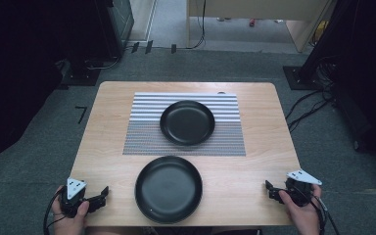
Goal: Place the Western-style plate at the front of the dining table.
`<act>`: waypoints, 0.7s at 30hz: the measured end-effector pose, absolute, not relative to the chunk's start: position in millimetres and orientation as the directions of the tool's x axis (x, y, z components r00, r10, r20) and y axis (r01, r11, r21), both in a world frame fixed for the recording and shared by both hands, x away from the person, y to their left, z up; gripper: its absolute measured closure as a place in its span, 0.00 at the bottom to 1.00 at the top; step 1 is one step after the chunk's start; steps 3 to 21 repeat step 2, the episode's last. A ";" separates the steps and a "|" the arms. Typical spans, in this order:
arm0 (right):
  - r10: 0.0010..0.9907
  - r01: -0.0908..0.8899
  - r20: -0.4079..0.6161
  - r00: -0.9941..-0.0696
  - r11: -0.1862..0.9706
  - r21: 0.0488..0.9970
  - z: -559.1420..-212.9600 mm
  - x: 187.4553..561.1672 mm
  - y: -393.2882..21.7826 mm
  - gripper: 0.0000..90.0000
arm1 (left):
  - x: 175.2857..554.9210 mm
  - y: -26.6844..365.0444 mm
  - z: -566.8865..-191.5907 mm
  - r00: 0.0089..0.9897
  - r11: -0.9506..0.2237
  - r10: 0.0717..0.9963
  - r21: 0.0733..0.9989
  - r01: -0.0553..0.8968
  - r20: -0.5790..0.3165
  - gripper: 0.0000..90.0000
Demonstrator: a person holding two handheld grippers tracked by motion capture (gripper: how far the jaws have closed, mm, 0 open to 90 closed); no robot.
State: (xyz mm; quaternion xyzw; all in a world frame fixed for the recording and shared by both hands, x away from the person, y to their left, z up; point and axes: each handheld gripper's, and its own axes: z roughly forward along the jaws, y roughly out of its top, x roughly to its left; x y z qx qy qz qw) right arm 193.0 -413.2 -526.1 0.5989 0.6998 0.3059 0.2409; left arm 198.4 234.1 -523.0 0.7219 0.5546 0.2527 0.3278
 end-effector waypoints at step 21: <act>0.986 0.690 0.028 -0.167 0.096 0.717 -526.1 193.1 -413.3 0.05 | 198.4 234.1 -523.0 0.257 -0.170 0.966 0.754 0.635 0.001 0.08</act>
